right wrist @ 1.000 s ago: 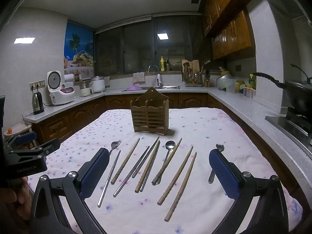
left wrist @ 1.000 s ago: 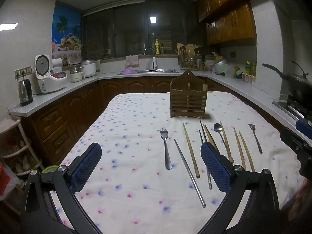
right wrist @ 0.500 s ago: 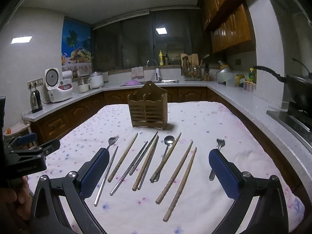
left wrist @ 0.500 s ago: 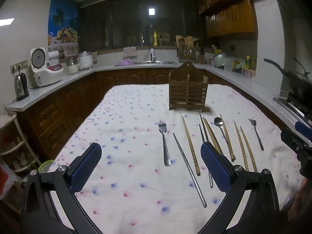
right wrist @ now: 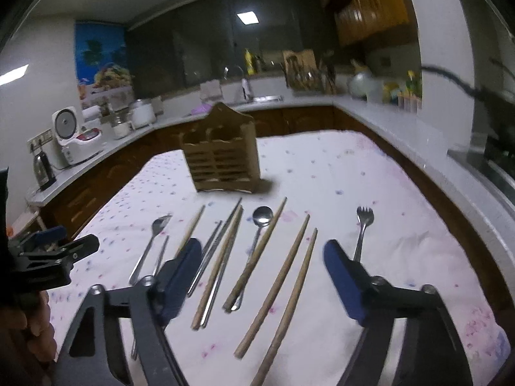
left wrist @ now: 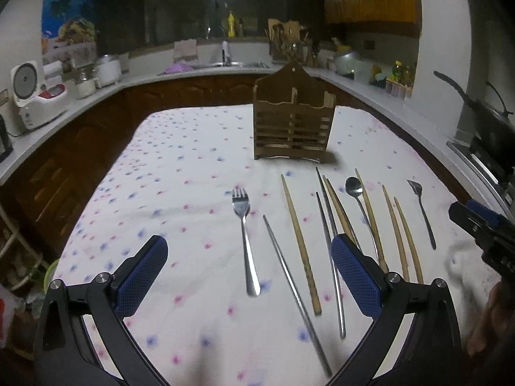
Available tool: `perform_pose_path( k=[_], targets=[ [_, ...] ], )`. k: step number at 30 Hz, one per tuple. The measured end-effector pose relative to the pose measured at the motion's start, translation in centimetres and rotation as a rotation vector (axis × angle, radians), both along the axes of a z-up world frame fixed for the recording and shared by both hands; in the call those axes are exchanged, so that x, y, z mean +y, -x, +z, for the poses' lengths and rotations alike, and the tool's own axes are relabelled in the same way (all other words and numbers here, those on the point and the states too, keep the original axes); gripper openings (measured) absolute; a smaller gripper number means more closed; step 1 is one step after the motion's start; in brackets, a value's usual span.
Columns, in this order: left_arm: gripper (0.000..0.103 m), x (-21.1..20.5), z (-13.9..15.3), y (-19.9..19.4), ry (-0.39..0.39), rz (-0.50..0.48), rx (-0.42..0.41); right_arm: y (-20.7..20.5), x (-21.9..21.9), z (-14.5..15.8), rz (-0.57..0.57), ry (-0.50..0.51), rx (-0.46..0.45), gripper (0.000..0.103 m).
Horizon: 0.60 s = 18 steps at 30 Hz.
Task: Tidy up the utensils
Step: 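Lower the left tool onto a wooden chopstick and close it while the right tool grasps another wooden chopstick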
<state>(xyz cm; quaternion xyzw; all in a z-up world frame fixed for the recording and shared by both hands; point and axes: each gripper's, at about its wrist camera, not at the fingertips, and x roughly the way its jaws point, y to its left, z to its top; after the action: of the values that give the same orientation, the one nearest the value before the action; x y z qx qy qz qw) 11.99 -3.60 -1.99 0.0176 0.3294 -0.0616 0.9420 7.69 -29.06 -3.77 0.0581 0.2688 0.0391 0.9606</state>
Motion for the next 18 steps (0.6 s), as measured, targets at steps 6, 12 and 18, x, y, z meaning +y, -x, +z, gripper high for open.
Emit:
perform_pose_path(
  k=[6, 12, 18],
  targets=[
    [0.103, -1.8, -0.8, -5.1, -0.032, -0.036, 0.068, -5.0, -1.9, -1.2, -0.032, -0.061, 0.104, 0.059],
    [0.091, -3.5, -2.8, -10.7, -0.035, -0.067, 0.183, -9.5, -3.3, -2.6, -0.042, -0.089, 0.199, 0.05],
    [0.081, -5.7, -4.8, -15.1, -0.062, -0.093, 0.267, -14.2, -4.3, -5.1, -0.042, -0.096, 0.321, 0.036]
  ],
)
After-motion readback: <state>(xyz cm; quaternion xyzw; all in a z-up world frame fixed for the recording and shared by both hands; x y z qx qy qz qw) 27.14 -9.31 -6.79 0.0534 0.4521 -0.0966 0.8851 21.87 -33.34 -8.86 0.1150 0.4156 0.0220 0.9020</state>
